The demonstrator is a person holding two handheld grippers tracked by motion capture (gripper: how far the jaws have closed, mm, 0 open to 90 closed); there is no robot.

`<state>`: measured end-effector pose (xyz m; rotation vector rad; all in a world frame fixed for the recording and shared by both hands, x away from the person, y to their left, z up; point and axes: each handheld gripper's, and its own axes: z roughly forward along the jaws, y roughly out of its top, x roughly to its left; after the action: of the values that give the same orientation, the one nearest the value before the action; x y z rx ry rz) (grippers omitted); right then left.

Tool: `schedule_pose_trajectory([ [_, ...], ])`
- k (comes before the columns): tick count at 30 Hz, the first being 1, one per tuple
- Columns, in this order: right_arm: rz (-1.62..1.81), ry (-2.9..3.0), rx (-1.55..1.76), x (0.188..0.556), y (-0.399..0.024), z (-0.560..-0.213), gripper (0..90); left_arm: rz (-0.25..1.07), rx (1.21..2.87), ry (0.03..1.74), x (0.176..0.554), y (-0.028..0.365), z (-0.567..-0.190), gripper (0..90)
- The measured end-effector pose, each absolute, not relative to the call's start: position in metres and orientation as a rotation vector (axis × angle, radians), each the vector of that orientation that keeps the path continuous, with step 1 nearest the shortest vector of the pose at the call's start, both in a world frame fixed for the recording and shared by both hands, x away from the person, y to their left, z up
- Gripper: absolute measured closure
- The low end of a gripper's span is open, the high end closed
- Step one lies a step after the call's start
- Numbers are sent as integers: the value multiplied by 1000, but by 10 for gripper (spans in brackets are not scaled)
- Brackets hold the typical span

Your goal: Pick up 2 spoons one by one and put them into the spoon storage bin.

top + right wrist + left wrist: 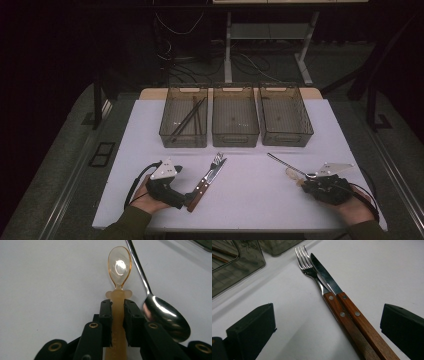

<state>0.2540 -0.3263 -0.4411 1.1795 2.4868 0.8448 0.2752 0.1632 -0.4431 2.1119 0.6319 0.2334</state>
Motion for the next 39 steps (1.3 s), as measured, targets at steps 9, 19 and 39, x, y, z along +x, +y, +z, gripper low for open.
schedule_pose_trajectory([
  [9,889,2492,1202,255,-326,-437,785,232,2107,628,275,163,-443,0],
  [19,953,2479,1211,254,-327,-428,785,229,2105,626,275,163,-443,0],
  [39,1112,2453,1189,267,-313,-408,785,228,2096,629,276,163,-442,0],
])
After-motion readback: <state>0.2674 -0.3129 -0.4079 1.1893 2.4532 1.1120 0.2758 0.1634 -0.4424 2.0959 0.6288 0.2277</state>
